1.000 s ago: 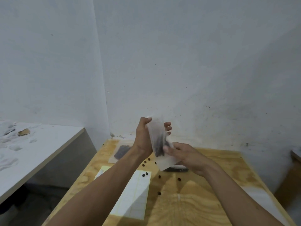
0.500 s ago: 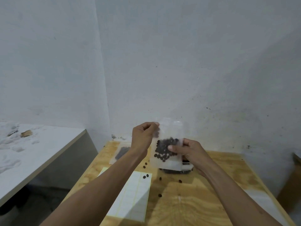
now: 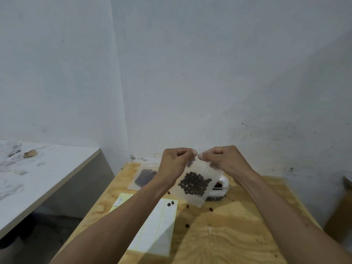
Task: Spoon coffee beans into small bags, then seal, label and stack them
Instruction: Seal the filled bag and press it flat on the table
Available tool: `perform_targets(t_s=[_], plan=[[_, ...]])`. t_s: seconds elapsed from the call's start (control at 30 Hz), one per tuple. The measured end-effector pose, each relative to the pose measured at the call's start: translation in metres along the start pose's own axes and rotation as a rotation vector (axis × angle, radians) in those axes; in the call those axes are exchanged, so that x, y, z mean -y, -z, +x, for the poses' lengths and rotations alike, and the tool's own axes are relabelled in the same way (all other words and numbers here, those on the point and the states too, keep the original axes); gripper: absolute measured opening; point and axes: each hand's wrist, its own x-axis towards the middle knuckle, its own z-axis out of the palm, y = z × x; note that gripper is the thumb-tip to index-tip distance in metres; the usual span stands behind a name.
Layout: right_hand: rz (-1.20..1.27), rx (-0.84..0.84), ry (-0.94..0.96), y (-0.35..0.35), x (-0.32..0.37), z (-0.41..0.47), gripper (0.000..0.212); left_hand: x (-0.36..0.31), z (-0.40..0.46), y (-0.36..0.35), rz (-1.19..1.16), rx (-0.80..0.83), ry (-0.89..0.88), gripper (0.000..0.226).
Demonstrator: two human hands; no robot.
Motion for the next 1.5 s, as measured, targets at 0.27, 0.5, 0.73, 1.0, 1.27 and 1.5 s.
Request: perform_targets(t_s=[0.27,0.5,0.73,1.0,1.27,1.5], plan=[[-0.066,0.044,-0.036,-0.011,0.001,0.004,0.015,0.006,-0.006,0.003,-0.063,-0.053,0.095,0.017],[0.061,0.013,-0.035,-0.003,-0.004,0.009,0.017,0.000,0.008,0.024,-0.083,-0.198,0.115,0.040],[0.261,0.006,-0.143,-0.017,-0.016,0.008,0.043,-0.003,0.015,0.026,-0.211,-0.235,0.157,0.023],[0.382,0.050,-0.270,-0.046,-0.025,0.002,0.009,0.007,0.010,0.057,-0.027,0.136,0.426,0.043],[0.317,0.096,-0.267,-0.087,-0.028,0.017,0.019,0.015,0.006,0.082,0.009,-0.024,0.363,0.007],[0.194,0.092,-0.242,-0.131,-0.012,0.052,0.025,0.027,0.027,0.127,0.086,-0.149,0.332,0.013]])
